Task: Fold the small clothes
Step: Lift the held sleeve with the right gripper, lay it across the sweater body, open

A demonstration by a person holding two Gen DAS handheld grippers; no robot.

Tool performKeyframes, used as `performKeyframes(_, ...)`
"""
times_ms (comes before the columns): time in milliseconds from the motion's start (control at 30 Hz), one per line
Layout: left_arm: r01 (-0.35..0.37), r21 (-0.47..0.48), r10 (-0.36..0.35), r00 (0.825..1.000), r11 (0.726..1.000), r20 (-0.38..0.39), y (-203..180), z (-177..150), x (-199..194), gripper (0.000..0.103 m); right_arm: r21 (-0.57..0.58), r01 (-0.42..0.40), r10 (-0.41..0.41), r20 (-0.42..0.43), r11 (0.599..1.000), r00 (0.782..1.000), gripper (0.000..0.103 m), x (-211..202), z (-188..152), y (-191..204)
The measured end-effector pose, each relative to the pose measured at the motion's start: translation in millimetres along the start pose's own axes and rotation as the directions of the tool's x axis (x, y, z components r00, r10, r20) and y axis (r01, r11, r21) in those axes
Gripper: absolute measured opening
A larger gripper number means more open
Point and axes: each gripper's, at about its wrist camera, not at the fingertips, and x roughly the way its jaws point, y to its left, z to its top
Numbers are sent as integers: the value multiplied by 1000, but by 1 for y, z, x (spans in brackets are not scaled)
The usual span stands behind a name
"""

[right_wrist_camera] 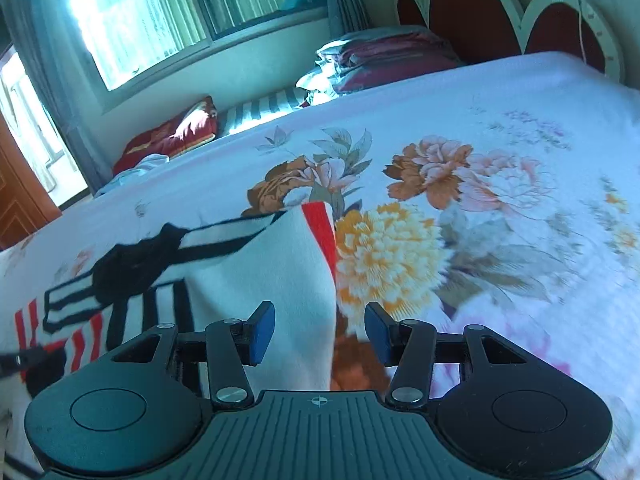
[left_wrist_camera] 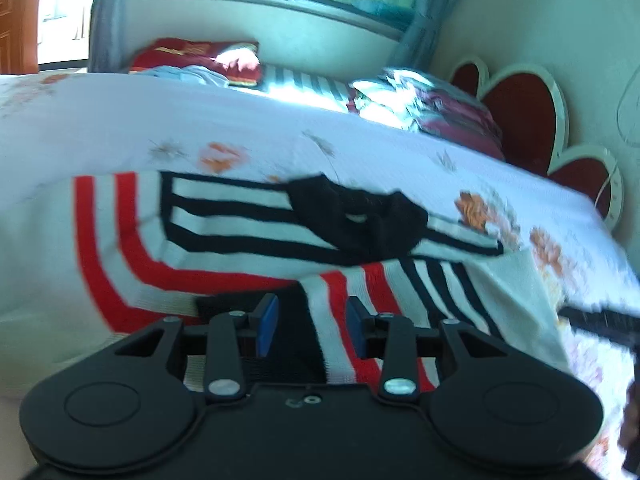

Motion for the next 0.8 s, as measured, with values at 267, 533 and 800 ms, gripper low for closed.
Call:
performKeyframes(267, -34, 6, 34, 999, 999, -37, 6, -15, 22, 35, 74, -37, 41, -56, 997, 998, 31, 67, 33, -10)
performKeyframes(533, -68, 35, 69, 996, 997, -52, 1, -10, 18, 33, -80, 92, -93, 0, 993, 996, 13, 71, 31, 2)
performKeyframes(800, -62, 50, 64, 997, 997, -38, -13, -2, 20, 39, -126, -16, 20, 36, 992, 999, 18, 33, 16, 37)
